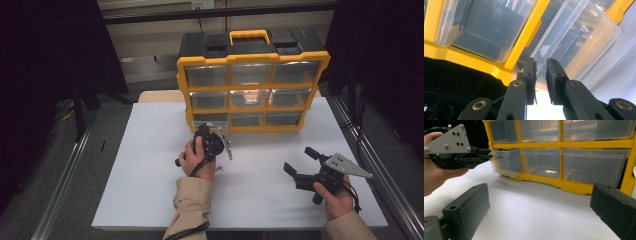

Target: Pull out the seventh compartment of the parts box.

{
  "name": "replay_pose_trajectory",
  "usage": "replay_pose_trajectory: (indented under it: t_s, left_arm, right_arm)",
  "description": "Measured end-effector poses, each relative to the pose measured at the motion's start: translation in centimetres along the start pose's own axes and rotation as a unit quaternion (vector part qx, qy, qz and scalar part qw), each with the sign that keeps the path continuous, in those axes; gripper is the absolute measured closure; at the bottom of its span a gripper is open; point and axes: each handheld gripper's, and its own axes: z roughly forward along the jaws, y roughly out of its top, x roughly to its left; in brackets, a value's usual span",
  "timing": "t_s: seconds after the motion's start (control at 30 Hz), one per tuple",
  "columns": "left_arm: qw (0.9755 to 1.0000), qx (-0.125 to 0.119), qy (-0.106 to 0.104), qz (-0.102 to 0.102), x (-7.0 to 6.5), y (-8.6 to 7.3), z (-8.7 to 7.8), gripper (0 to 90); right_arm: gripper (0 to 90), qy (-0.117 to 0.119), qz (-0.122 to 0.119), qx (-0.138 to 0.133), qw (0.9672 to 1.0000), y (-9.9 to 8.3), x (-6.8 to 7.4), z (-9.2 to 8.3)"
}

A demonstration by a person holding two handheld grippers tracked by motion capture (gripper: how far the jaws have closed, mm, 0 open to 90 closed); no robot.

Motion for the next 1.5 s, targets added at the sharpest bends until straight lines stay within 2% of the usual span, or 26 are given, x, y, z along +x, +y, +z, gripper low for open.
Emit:
replay_pose_trajectory:
  t_s: [0.17,0.23,0.27,0.3,0.37,0.4,0.43,0.47,0.63,0.67,0.73,0.8,0.87,0.9,0.93,0.97,1.1,1.13,1.17,1.23,1.3,1.37,1.4,1.43,1.5]
  left_arm:
    - [1.0,0.001,0.001,0.009,0.1,0.0,-0.4,78.3]
    - [1.0,-0.006,-0.003,-0.004,-0.1,-0.1,-0.4,78.3]
    - [1.0,0.001,0.001,0.008,0.1,-0.1,-0.6,78.3]
    - [1.0,-0.005,0.001,0.002,0.0,-0.1,-0.6,78.3]
    - [1.0,0.001,0.001,0.008,0.0,-0.1,-0.8,78.3]
    - [0.9999,-0.008,-0.003,-0.007,-0.2,-0.1,-0.7,78.2]
    - [0.9999,-0.01,-0.003,-0.009,-0.2,-0.1,-0.8,78.3]
    - [1.0,-0.002,-0.001,0.004,0.0,-0.1,-0.9,78.3]
    - [1.0,-0.006,-0.005,-0.005,-0.1,-0.2,-1.2,78.1]
    - [1.0,-0.001,-0.001,0.007,0.0,-0.2,-1.3,78.1]
    - [1.0,0.003,-0.001,0.009,0.0,-0.2,-1.5,78.1]
    - [1.0,-0.002,-0.005,-0.001,-0.1,-0.2,-1.6,78.1]
    - [1.0,0.002,-0.004,0.007,0.0,-0.2,-1.7,78.1]
    - [1.0,-0.002,-0.004,-0.001,-0.1,-0.2,-1.7,78.1]
    - [1.0,0.005,-0.006,0.003,-0.1,-0.2,-1.8,78.1]
    - [0.9998,-0.006,-0.006,-0.016,-0.3,-0.3,-1.8,78.0]
    - [1.0,0.0,-0.006,-0.004,-0.2,-0.3,-2.0,78.1]
    - [0.9998,-0.007,-0.007,-0.014,-0.3,-0.3,-1.9,78.0]
    - [0.9998,-0.008,-0.008,-0.014,-0.3,-0.3,-2.0,78.1]
    - [0.9999,-0.003,-0.009,-0.009,-0.3,-0.3,-2.1,78.1]
    - [0.9999,-0.003,-0.009,-0.005,-0.2,-0.3,-2.2,78.0]
    - [1.0,0.001,-0.006,0.006,0.0,-0.3,-2.3,78.1]
    - [1.0,0.001,-0.007,0.005,0.0,-0.3,-2.3,78.0]
    - [0.9999,-0.006,-0.01,-0.008,-0.2,-0.3,-2.3,78.0]
    - [1.0,0.0,-0.007,0.006,0.0,-0.3,-2.4,78.0]
  right_arm:
    - [2.0,0.003,-0.002,0.002,1.0,0.0,-0.1,-0.1]
    - [2.0,0.0,0.003,0.001,1.0,0.0,0.0,0.0]
    - [2.0,0.003,-0.002,0.003,1.0,0.0,-0.1,-0.1]
    - [2.0,0.003,-0.002,0.003,1.0,0.0,0.0,-0.1]
    - [2.0,0.004,-0.003,0.002,1.0,0.0,0.0,-0.1]
    - [2.0,0.002,-0.001,0.001,1.0,0.0,0.0,-0.1]
    - [2.0,0.0,0.003,0.001,1.0,0.0,0.1,-0.1]
    - [2.0,0.0,0.001,0.001,1.0,0.0,0.0,-0.1]
    - [1.7,0.004,-0.004,0.002,1.0,0.0,0.0,-0.1]
    - [1.7,0.004,-0.005,0.002,1.0,0.0,0.0,-0.1]
    - [1.7,0.002,0.001,-0.001,1.0,0.1,0.1,-0.1]
    - [1.7,0.001,0.0,0.0,1.0,0.1,0.0,-0.1]
    - [1.7,0.0,0.0,0.0,1.0,0.1,0.0,-0.1]
    - [1.8,0.001,0.001,0.0,1.0,0.1,0.1,-0.1]
    - [1.7,0.001,0.001,0.0,1.0,0.1,0.1,-0.1]
    - [1.7,0.0,0.001,-0.001,1.0,0.1,0.1,-0.1]
    - [1.7,0.0,0.0,-0.001,1.0,0.1,0.1,-0.1]
    - [1.8,0.001,0.001,0.0,1.0,0.1,0.1,-0.1]
    - [1.8,0.0,0.001,0.0,1.0,0.1,0.1,-0.1]
    - [1.8,0.0,0.003,0.0,1.0,0.1,0.1,-0.1]
    - [1.8,0.004,-0.006,0.002,1.0,0.1,0.0,-0.1]
    - [1.8,0.001,-0.001,-0.001,1.0,0.1,0.0,-0.1]
    - [1.8,0.004,-0.006,0.001,1.0,0.1,0.0,-0.2]
    - [1.8,0.002,-0.005,0.0,1.0,0.1,0.0,-0.2]
    - [1.8,0.002,-0.005,0.001,1.0,0.1,0.0,-0.2]
